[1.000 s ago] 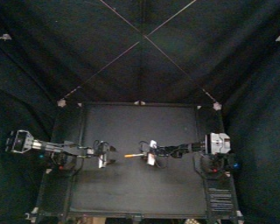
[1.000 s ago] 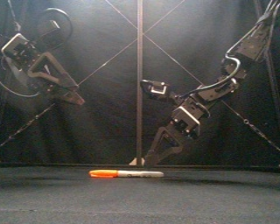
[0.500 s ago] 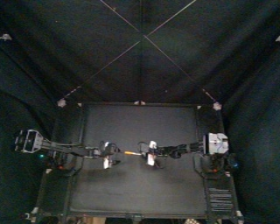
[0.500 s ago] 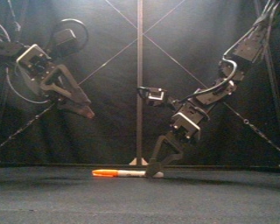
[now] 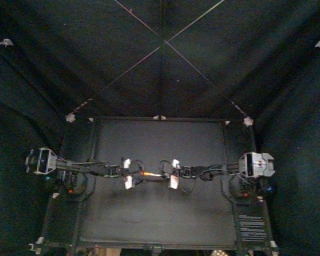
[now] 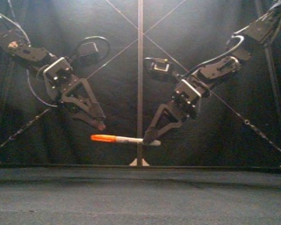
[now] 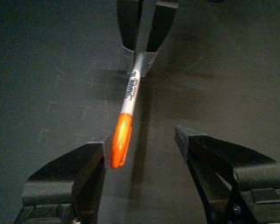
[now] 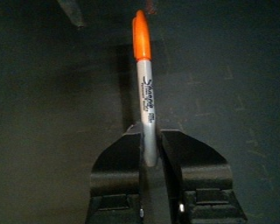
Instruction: Uncap the pen
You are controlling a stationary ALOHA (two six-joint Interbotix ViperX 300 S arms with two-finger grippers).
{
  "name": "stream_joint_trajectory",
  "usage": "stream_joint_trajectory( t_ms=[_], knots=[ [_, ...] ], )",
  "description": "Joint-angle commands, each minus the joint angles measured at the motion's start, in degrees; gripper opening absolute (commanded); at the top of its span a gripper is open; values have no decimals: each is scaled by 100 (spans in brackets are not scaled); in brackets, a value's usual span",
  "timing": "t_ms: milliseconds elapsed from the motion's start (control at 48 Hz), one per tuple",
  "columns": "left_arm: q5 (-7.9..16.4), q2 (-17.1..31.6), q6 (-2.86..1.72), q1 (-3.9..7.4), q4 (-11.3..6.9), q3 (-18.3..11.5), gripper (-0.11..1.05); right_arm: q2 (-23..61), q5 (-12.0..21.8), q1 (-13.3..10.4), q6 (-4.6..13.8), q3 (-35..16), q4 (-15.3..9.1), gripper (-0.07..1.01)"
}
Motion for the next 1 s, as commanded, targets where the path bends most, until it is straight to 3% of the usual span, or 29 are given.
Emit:
stream_joint_trajectory(
  t_ms=[21, 375, 708, 833, 1000],
  knots=[
    [-9, -9, 9, 53, 26, -132, 92, -211, -18, 26, 0, -35, 9, 44],
    [132, 229, 9, 9, 26, -141, 92, -211, -18, 70, 0, -79, 0, 44],
    [220, 606, 18, 44, 79, -396, 89, -229, -18, 105, 0, -88, 0, 44],
    [220, 650, 18, 44, 167, -396, 82, -229, -18, 105, 0, -88, 0, 44],
    [229, 659, 26, 53, 334, -378, 62, -229, -26, 114, 0, -88, 18, 44]
  ],
)
